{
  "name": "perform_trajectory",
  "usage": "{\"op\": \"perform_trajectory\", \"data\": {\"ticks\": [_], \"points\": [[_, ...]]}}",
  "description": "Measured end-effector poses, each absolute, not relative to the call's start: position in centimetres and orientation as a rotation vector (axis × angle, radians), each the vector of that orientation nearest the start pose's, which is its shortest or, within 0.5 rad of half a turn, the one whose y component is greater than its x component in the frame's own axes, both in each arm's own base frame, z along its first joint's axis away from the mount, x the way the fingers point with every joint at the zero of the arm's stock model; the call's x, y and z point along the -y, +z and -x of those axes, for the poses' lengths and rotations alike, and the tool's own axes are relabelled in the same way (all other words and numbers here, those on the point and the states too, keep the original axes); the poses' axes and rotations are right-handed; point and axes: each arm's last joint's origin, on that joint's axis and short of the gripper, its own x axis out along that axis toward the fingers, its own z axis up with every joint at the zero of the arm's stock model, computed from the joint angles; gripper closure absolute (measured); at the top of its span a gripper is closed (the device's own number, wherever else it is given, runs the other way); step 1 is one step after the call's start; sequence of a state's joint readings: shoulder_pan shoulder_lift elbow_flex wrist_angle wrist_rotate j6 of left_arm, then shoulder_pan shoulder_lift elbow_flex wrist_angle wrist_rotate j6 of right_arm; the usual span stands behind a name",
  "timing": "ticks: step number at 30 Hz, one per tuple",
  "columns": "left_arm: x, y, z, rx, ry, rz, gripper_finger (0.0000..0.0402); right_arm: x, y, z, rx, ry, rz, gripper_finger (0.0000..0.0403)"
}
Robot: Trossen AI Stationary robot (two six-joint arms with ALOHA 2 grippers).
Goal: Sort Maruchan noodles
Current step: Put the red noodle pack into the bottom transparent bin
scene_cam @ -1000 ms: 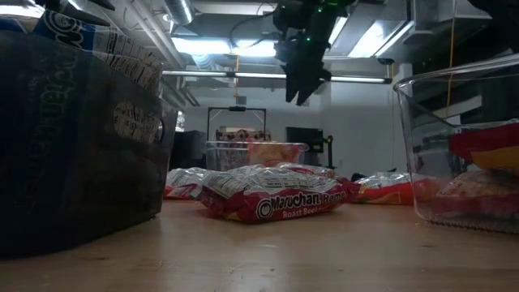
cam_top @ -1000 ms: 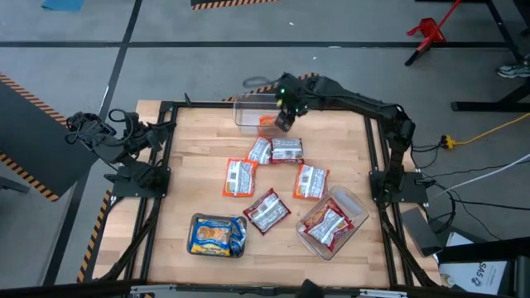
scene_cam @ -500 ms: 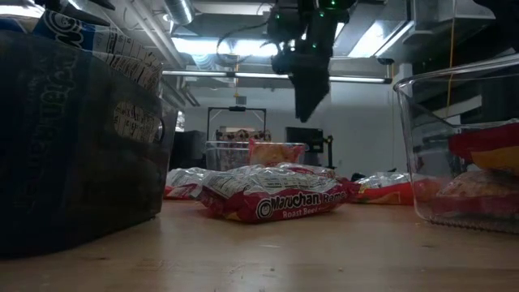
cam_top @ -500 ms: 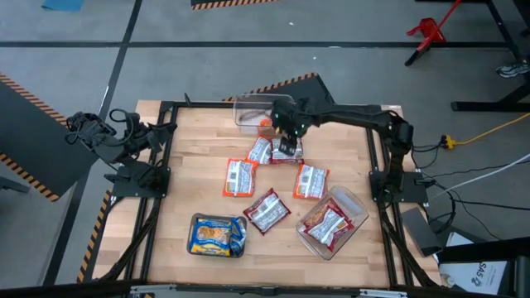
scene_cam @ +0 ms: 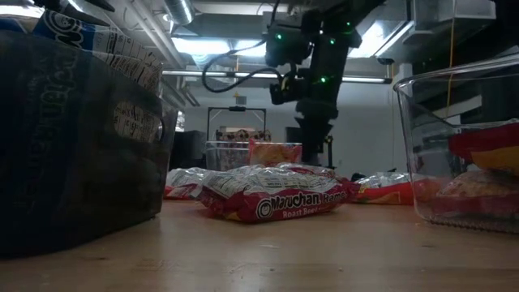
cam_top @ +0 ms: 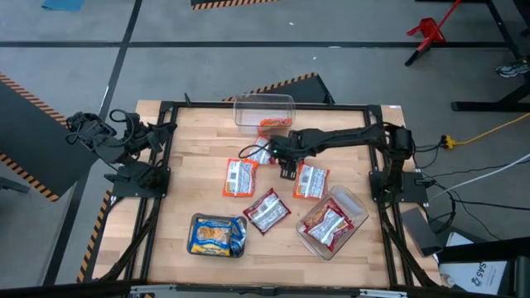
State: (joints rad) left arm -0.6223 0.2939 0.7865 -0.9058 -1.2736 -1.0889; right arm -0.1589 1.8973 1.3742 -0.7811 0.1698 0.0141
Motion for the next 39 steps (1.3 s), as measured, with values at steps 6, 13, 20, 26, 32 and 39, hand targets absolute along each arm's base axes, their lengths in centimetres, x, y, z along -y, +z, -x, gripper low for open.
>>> {"op": "perform_trajectory", "data": {"ticks": [6, 13, 20, 26, 32, 39], "points": [[-0.8, 31.8, -3.6, 0.126, 0.689, 0.704, 0.0255, 6.4, 18.2, -36.1, -1.348, -0.274, -0.029, 0.0126], [-0.9, 31.8, -3.6, 0.141, 0.706, 0.698, 0.0255, 6.6, 18.3, -36.2, -1.33, -0.365, 0.023, 0.0021], [-0.9, 31.8, -3.6, 0.141, 0.706, 0.699, 0.0255, 6.7, 17.9, -36.6, -1.315, -0.421, 0.092, 0.0014], [-0.9, 31.8, -3.6, 0.141, 0.706, 0.699, 0.0255, 6.7, 15.4, -37.1, -1.375, -0.375, 0.066, 0.0015], [-0.9, 31.8, -3.6, 0.143, 0.704, 0.708, 0.0255, 7.1, 13.7, -37.4, -1.406, -0.515, 0.143, 0.0017], [-0.9, 31.8, -3.6, 0.143, 0.704, 0.708, 0.0255, 6.9, 13.5, -37.2, -1.407, -0.592, 0.107, 0.01]]}}
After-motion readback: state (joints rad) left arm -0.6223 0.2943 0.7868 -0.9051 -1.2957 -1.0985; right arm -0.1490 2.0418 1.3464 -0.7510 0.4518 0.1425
